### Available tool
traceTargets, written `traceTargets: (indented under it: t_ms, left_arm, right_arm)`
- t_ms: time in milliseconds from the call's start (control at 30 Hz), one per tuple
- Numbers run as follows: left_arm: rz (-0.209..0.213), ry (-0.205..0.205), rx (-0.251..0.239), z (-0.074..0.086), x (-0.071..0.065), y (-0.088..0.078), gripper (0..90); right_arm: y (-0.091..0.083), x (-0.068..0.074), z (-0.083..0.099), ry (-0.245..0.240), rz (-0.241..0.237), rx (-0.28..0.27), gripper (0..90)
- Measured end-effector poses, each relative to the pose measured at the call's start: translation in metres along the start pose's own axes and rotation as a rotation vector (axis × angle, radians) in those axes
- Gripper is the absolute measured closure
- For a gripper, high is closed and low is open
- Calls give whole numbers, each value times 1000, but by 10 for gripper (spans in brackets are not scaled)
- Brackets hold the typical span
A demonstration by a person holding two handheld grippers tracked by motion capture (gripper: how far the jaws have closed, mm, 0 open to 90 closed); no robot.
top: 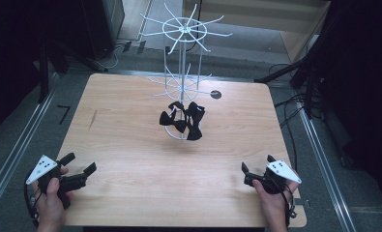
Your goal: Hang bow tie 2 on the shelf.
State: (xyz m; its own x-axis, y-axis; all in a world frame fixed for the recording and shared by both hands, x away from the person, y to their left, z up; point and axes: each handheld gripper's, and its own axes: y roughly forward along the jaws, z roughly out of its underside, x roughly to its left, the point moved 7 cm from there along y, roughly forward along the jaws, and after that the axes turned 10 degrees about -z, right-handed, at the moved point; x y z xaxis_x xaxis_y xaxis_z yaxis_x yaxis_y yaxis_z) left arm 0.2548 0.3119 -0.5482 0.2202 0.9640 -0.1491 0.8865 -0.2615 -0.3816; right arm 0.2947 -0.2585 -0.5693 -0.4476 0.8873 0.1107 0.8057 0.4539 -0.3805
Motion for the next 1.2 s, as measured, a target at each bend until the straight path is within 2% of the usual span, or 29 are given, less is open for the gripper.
traceTargets:
  t_ms: [367, 1200]
  left_arm:
    - [-2, 0, 0, 0, 0, 0, 28]
    - [-5, -4, -5, 0, 0, 0, 28]
  right_arm:
    - [-18, -21, 5, 6, 41, 11, 0]
    - [-48, -51, 21, 19, 88, 34, 0]
